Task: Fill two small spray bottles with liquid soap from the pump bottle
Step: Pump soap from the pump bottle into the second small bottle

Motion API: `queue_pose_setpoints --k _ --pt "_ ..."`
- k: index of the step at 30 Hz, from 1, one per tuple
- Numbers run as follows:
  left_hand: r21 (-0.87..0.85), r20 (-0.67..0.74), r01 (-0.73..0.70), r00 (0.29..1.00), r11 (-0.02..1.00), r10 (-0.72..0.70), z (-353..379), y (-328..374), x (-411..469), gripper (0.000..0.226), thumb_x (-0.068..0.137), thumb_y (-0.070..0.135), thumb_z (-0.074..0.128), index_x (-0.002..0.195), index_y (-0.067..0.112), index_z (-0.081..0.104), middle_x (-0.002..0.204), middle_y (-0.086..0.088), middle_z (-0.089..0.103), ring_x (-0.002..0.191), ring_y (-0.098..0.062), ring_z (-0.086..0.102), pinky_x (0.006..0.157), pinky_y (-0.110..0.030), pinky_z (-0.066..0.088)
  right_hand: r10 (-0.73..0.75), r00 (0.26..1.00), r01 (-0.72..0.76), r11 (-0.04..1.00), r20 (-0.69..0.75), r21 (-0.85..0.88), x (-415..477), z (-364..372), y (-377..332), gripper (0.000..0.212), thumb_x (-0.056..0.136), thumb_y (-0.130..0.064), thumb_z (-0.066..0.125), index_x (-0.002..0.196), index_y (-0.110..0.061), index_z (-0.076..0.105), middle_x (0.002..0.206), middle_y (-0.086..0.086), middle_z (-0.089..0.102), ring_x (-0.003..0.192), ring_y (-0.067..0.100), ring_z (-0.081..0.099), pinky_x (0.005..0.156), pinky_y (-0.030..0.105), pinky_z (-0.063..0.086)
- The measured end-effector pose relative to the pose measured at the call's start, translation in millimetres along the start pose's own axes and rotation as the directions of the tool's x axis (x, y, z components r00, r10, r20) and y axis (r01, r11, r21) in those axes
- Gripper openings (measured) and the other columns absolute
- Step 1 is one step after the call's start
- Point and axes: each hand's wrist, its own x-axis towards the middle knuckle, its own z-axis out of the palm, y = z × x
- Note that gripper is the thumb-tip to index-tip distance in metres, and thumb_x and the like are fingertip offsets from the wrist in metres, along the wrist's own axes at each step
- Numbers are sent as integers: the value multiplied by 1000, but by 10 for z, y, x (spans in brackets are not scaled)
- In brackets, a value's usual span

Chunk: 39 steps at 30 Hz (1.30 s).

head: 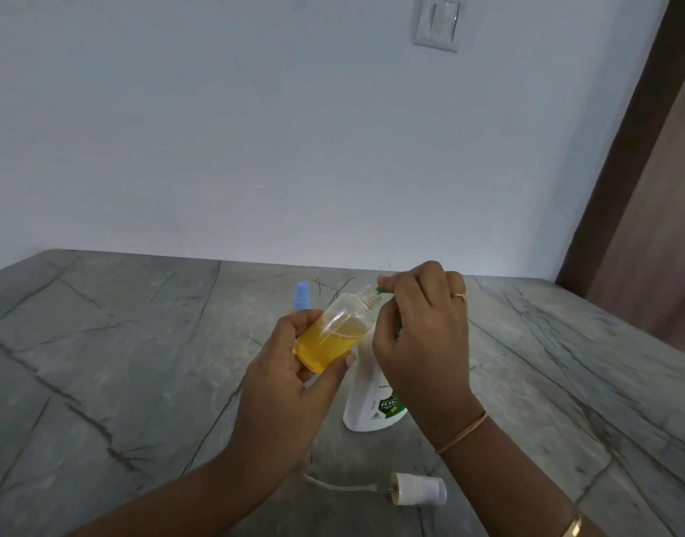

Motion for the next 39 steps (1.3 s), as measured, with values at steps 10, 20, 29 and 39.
queue_pose_setpoints --k 10,20,29,39 --pt "-10 5 -2 1000 1000 2 0 -9 -5 35 64 47 62 92 47 41 87 32 52 81 7 60 64 1 42 17 998 -17 1000 57 7 68 -36 28 26 76 -8 40 82 -4 65 80 11 56 72 27 52 61 35 42" --pt "-24 12 -13 1000 1000 13 -3 -12 -1 34 65 48 61 92 47 41 88 32 51 89 21 51 65 3 40 1 999 -1 1000 37 0 72 -33 12 26 76 -7 41 82 -3 66 78 12 56 70 29 52 61 35 40" --pt "-9 7 7 1000 1000 -7 -10 3 -3 41 64 48 62 100 40 45 95 24 58 82 -9 63 64 -6 47 -6 999 6 1000 44 -7 -5 -4 9 25 77 -7 41 81 -3 66 78 10 56 70 27 52 62 33 39" --pt "-17 17 12 1000 1000 -12 -10 -1 -2 39 63 48 61 96 43 43 94 28 54 84 -2 60 69 1 43 2 997 0 1000 79 -18 111 -54 45 27 76 -9 40 83 -4 66 79 11 57 72 29 53 63 36 42"
